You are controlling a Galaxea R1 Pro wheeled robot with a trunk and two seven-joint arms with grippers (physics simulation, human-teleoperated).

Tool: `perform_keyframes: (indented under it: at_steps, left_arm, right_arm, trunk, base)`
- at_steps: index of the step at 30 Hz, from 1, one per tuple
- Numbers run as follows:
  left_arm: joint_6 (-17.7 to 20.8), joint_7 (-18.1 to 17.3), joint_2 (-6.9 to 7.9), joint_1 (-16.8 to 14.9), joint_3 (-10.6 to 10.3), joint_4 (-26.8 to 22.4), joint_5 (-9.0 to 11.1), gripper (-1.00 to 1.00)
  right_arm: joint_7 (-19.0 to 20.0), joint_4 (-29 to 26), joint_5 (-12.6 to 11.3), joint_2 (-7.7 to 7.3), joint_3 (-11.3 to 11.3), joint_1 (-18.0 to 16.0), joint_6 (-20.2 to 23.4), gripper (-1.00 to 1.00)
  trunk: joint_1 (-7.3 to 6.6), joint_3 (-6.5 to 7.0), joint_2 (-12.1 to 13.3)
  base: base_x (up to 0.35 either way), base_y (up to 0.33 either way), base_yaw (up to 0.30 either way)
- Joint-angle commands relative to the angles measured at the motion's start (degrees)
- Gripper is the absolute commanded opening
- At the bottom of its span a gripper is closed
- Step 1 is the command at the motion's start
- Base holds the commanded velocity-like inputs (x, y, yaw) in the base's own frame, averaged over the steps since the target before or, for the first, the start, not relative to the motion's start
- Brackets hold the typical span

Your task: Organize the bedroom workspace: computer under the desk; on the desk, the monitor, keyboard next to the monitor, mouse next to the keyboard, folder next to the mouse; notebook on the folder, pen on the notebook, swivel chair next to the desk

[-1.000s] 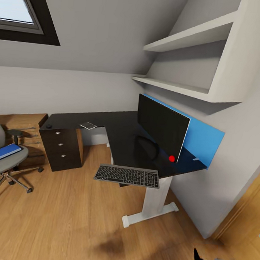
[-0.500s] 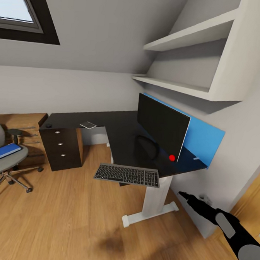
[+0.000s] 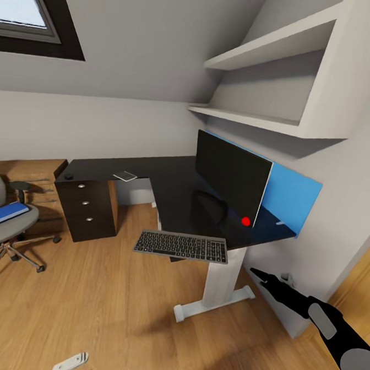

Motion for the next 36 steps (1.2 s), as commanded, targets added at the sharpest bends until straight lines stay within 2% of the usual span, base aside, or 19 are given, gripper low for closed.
perform_keyframes:
  at_steps: [1,5,7,9,10,14,15,16,18,22,23,27,33,34,36]
  left_arm:
    - [-2.46,-0.36,0.02,-0.02,0.00,0.33,0.49,1.00]
    - [-7.16,-1.61,-0.08,-0.02,-0.11,1.75,0.43,1.00]
    - [-8.11,-1.85,-0.15,-0.02,-0.28,2.50,0.36,1.00]
    - [-12.17,-2.18,-0.17,-0.02,-1.91,3.69,0.09,1.00]
    - [-16.16,-2.29,-0.15,-0.02,-2.51,3.83,0.01,1.00]
    - [-18.91,-2.47,-0.11,0.04,-3.05,2.20,-0.10,1.00]
    - [-19.11,-2.54,-0.10,0.20,-3.21,1.34,-0.12,1.00]
    - [-19.52,-2.72,-0.04,3.02,-3.93,-3.85,-0.17,1.00]
    - [-19.51,-2.78,0.11,6.30,-4.20,-8.55,-0.19,1.00]
    - [-19.07,-2.82,0.75,10.29,-4.39,-14.49,-0.20,1.00]
    - [-18.37,-2.83,1.35,11.35,-4.44,-16.04,-0.16,1.00]
    - [-15.37,-2.84,2.01,12.28,-4.48,-17.39,-0.14,1.00]
    - [-14.38,-2.72,2.06,12.44,-4.56,-17.42,-0.08,1.00]
    - [-14.31,-2.67,2.03,12.45,-4.56,-17.14,-0.06,1.00]
    - [-14.23,-2.61,1.98,12.46,-4.53,-15.67,-0.04,1.00]
  right_arm:
    - [0.28,-0.01,-0.60,0.01,0.27,-0.01,0.55,1.00]
    - [2.24,-0.03,-0.57,0.13,0.49,0.08,0.79,1.00]
    - [3.20,-0.01,-0.55,0.16,0.54,0.10,0.84,1.00]
    - [4.66,0.22,-0.61,0.22,0.60,0.16,0.83,1.00]
    - [5.10,0.39,-0.67,0.32,0.67,0.20,0.84,1.00]
    - [5.20,0.40,-0.73,1.27,0.56,0.22,0.87,1.00]
    - [5.18,0.36,-0.74,1.48,0.52,0.22,0.88,1.00]
    - [5.16,0.33,-0.77,2.01,0.42,0.22,0.91,1.00]
    - [5.15,0.32,-0.77,2.26,0.43,0.22,0.92,1.00]
    - [5.14,0.31,-0.78,2.69,0.49,0.22,0.93,1.00]
    - [5.14,0.31,-0.78,3.03,0.47,0.22,0.91,1.00]
    - [5.14,0.25,-0.78,3.60,0.25,0.22,0.83,1.00]
    - [5.05,0.37,-1.62,3.70,-0.61,0.22,0.90,1.00]
    - [4.90,0.41,-1.95,3.71,-1.04,0.22,0.82,1.00]
    - [3.94,0.52,-2.38,3.71,-3.39,0.22,0.73,1.00]
  trunk:
    - [0.23,-0.25,-0.45]
    - [1.11,-0.97,-2.06]
    - [1.54,-1.32,-2.86]
    - [1.98,-1.68,-3.66]
    - [2.20,-1.86,-4.06]
    - [3.08,-2.58,-5.67]
    - [3.30,-2.76,-6.07]
    - [3.52,-2.94,-6.47]
    - [3.96,-3.30,-7.27]
    - [4.84,-4.02,-8.88]
    - [5.06,-4.20,-9.28]
    - [5.94,-4.91,-10.88]
    - [7.25,-5.99,-13.29]
    - [7.47,-6.17,-13.69]
    - [7.91,-6.53,-14.49]
  base:
    - [0.000,0.000,0.000]
    - [0.000,0.000,0.000]
    - [0.000,0.000,0.000]
    - [0.000,0.000,0.000]
    - [0.000,0.000,0.000]
    - [0.000,0.000,0.000]
    - [0.000,0.000,0.000]
    - [0.000,0.000,0.000]
    - [0.000,0.000,0.000]
    - [0.000,0.000,0.000]
    - [0.000,0.000,0.000]
    - [0.000,0.000,0.000]
    - [0.000,0.000,0.000]
    - [0.000,0.000,0.000]
    - [0.000,0.000,0.000]
